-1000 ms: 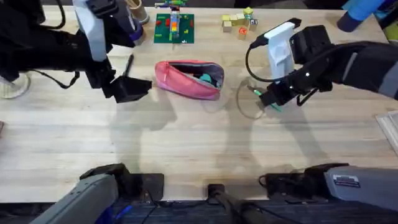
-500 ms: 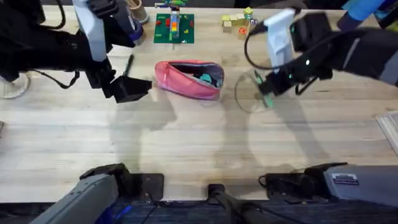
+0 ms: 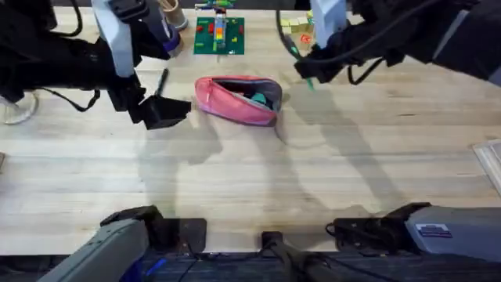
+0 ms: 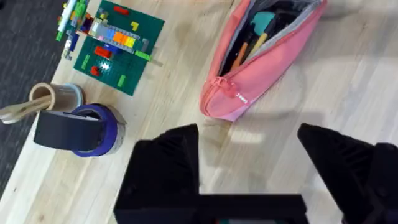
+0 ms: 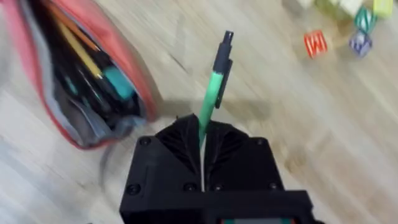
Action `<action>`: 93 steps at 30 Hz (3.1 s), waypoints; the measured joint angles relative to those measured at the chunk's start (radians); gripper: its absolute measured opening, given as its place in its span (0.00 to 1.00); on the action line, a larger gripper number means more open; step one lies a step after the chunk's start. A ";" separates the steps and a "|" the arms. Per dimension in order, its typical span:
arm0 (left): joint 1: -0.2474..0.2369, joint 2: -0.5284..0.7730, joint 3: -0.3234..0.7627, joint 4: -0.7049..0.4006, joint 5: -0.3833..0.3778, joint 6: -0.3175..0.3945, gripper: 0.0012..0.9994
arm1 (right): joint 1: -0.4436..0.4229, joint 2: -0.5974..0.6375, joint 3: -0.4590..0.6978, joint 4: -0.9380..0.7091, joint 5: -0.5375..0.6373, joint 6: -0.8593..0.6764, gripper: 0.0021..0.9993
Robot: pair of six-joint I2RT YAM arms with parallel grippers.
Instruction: Unzip the bag, pick up the pens from the table one at a time and place them inside, then zip the bag closed.
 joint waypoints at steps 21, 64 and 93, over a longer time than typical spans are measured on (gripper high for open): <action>0.000 0.000 0.000 0.000 0.000 0.000 0.99 | 0.171 0.090 0.002 0.111 -0.124 -0.185 0.03; 0.000 0.000 0.000 0.000 0.000 0.000 0.99 | 0.252 0.232 0.004 0.190 -0.126 -0.529 0.16; 0.000 0.000 0.000 0.030 -0.101 -0.025 0.99 | 0.232 0.045 0.006 0.251 -0.127 -0.179 1.00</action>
